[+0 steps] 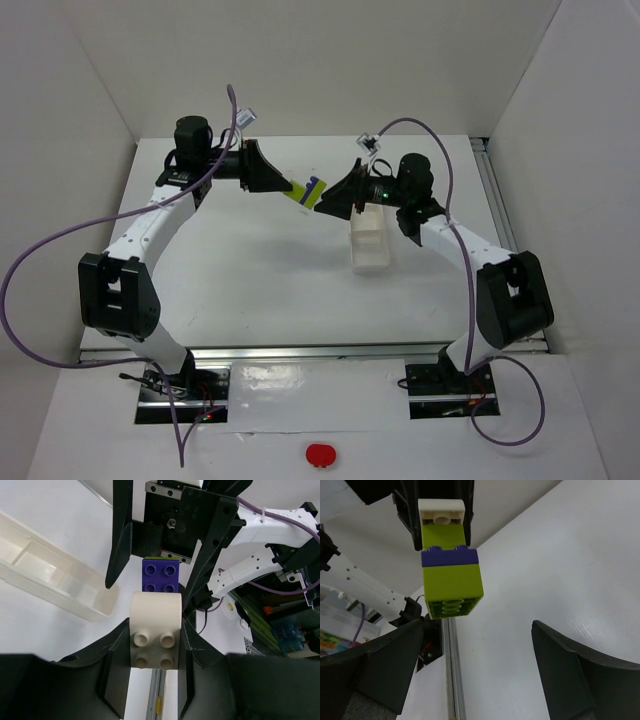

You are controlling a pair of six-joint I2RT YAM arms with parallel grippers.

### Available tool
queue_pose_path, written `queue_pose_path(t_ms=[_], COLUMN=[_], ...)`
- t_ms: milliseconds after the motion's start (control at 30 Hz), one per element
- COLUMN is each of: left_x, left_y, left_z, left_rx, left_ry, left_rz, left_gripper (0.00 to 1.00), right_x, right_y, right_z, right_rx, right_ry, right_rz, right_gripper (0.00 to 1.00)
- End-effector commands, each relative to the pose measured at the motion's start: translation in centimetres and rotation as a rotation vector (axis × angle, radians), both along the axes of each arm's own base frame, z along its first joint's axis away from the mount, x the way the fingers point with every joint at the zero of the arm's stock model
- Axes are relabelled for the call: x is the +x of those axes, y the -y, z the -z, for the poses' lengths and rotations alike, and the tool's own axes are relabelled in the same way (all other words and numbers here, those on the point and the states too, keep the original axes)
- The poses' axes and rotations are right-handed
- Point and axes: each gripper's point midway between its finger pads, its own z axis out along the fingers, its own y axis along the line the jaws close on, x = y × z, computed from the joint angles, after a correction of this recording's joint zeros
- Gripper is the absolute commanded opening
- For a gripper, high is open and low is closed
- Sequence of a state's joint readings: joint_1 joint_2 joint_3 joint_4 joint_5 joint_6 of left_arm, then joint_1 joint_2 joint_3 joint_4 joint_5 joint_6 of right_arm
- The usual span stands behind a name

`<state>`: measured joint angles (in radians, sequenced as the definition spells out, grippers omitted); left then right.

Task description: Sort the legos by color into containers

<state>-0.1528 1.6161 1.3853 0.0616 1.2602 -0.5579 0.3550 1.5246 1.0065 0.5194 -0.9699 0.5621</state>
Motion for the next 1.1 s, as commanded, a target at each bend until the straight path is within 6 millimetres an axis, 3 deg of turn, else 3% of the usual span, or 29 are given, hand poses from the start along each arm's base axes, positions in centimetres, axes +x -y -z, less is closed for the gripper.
queue_pose_path(t_ms=[0, 167, 433, 533, 667, 733, 800, 833, 867, 933, 967, 1067], left_x=[-0.6, -0.4, -0.3, -0.2, -0.1, -0.3, -0.1, -0.1, -0.1, 0.1, 0.1, 0.5], left_y=[-0.1, -0.1, -0.1, -0.2, -0.2, -0.2, -0.5, -0.6, -0.6, -1.3, -1.2, -2.1], left_z=[-0.9, -0.6, -0.3, 0.1, 0.4, 0.2, 0.2, 0.2, 0.2, -0.2, -0.4, -0.8], left_rx=[-0.019, -0.018, -0.011, -0.002, 0.007, 0.008, 0.008, 0.008, 0.008, 0.006, 0.003, 0.0], left_ry=[0.056, 0.047, 0.047, 0.048, 0.048, 0.057, 0.057, 0.057, 0.057, 0.057, 0.057, 0.065], left_rz=[0.037, 0.037, 0.029, 0.022, 0.015, 0.015, 0.006, 0.006, 0.006, -0.015, -0.016, -0.041], left_gripper=[0.0, 0.0, 0.0, 0.0, 0.0, 0.0, 0.0, 0.0, 0.0, 0.0, 0.0, 0.0], right_x=[-0.8, -0.7, -0.9, -1.0, -1.0, -0.7, -0.3, -0.2, 0.3, 0.5, 0.5, 1.0], right_y=[-1.3, -1.8, -2.2, -2.6, -3.1, -3.1, -3.1, -3.1, -3.1, -2.7, -2.5, -1.6], right_z=[-3.9, -3.9, -4.4, -4.0, -3.8, -3.9, -3.6, -2.7, -2.1, -1.8, -0.5, 0.6], right_rx=[0.071, 0.093, 0.124, 0.123, 0.117, 0.115, 0.115, 0.101, 0.092, 0.064, 0.032, -0.013], right_ry=[0.122, 0.102, 0.09, 0.067, 0.042, 0.027, 0.027, -0.001, -0.018, 0.003, -0.041, -0.03], right_rz=[-0.101, -0.103, -0.118, -0.128, -0.146, -0.133, -0.11, -0.097, -0.069, -0.03, -0.006, 0.084], right_gripper=[0.95, 0.85, 0.51, 0.51, 0.59, 0.36, 0.2, 0.08, 0.03, 0.0, 0.0, 0.0])
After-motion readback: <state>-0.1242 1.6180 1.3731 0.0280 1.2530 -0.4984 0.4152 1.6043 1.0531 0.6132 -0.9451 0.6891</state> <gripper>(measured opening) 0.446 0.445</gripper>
